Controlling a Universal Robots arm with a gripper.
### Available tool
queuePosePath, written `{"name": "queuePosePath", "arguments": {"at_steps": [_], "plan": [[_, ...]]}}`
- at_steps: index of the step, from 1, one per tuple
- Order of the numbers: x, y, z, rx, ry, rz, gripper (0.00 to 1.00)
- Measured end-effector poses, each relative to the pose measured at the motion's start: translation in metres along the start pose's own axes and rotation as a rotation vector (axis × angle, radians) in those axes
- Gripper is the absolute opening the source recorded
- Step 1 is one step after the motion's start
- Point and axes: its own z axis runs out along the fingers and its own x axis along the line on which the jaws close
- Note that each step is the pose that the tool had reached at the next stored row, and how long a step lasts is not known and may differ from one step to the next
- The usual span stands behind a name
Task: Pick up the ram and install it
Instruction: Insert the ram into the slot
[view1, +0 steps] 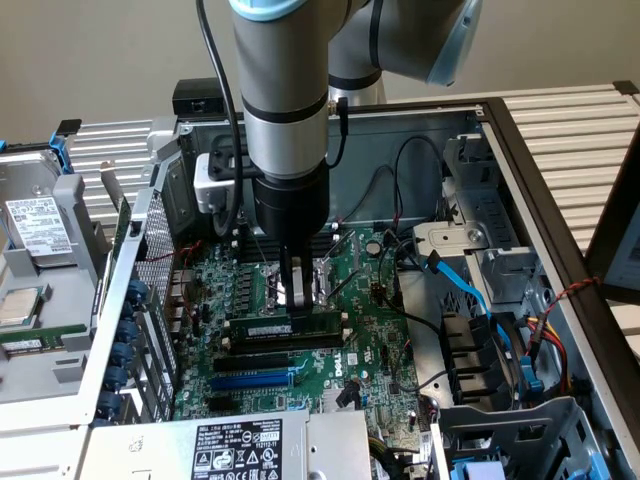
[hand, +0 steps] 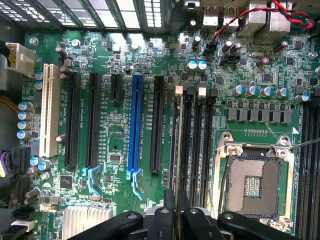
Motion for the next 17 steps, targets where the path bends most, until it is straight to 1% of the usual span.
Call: {"name": "queuePosePath", "arguments": {"at_steps": [8,17], "plan": [[0.0002,0.0,0.0002,0.0001,0.0,0.0,0.14],[-0.0004,0.0,0.0033,0.0,0.0002,0.0,0.14]]}}
